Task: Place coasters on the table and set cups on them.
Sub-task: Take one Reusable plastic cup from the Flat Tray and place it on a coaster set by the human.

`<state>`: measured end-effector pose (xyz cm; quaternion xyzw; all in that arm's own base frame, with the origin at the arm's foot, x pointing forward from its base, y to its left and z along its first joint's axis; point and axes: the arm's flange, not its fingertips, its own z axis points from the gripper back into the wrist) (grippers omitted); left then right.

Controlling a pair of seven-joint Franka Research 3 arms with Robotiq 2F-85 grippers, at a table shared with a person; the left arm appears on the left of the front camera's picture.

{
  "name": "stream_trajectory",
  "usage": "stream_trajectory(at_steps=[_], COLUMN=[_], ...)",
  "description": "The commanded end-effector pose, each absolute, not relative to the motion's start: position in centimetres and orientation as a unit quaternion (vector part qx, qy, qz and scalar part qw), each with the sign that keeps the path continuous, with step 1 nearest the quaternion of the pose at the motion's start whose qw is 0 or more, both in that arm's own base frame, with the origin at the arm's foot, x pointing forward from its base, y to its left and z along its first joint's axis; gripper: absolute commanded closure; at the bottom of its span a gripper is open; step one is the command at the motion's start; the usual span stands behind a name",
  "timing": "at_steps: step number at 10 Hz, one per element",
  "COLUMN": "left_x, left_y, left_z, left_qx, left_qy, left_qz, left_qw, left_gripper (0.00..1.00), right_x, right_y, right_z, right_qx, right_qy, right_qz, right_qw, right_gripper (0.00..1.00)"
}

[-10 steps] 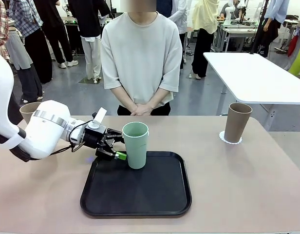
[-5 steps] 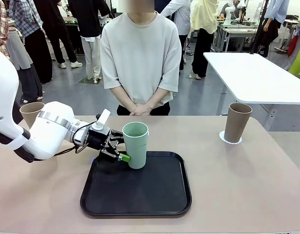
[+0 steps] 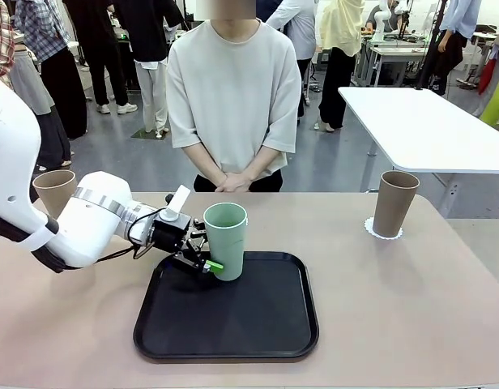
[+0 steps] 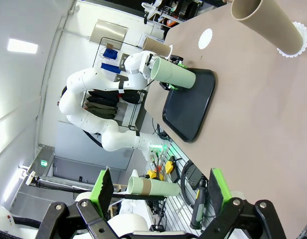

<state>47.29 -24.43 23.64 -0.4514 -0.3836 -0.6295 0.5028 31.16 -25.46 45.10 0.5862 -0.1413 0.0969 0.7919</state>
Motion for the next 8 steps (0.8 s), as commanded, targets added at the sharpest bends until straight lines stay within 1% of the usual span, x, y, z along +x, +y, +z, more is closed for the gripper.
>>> stream_trajectory(at_steps=[1, 3, 4, 5, 6, 7, 8], left_x=[47.52, 47.58, 47.61, 47.71, 47.83, 47.72, 47.80], left_y=[-25.48, -25.89, -25.82, -25.64, -25.58, -25.68, -25.61], left_z=[22.98, 22.81, 22.81, 22.91, 22.97, 23.26, 23.41], left_qx=[-0.460, -0.465, -0.464, -0.466, -0.466, -0.469, -0.473], left_qy=[-0.403, -0.408, -0.408, -0.409, -0.410, -0.408, -0.404], left_qz=[-0.627, -0.628, -0.628, -0.624, -0.622, -0.620, -0.618], left_qw=[0.483, 0.473, 0.473, 0.477, 0.477, 0.479, 0.481], left_gripper=[0.00, 0.00, 0.54, 0.54, 1.00, 0.59, 1.00], right_x=[31.18, 31.18, 31.18, 31.18, 31.18, 31.18, 31.18], right_y=[-25.48, -25.48, -25.48, -25.48, -25.48, -25.48, -25.48], right_z=[45.11, 45.11, 45.11, 45.11, 45.11, 45.11, 45.11], right_qx=[0.586, 0.586, 0.586, 0.586, 0.586, 0.586, 0.586], right_qy=[-0.143, -0.143, -0.143, -0.143, -0.143, -0.143, -0.143], right_qz=[0.097, 0.097, 0.097, 0.097, 0.097, 0.097, 0.097], right_qw=[0.792, 0.792, 0.792, 0.792, 0.792, 0.792, 0.792], right_gripper=[0.00, 0.00, 0.00, 0.00, 0.00, 0.00, 0.00])
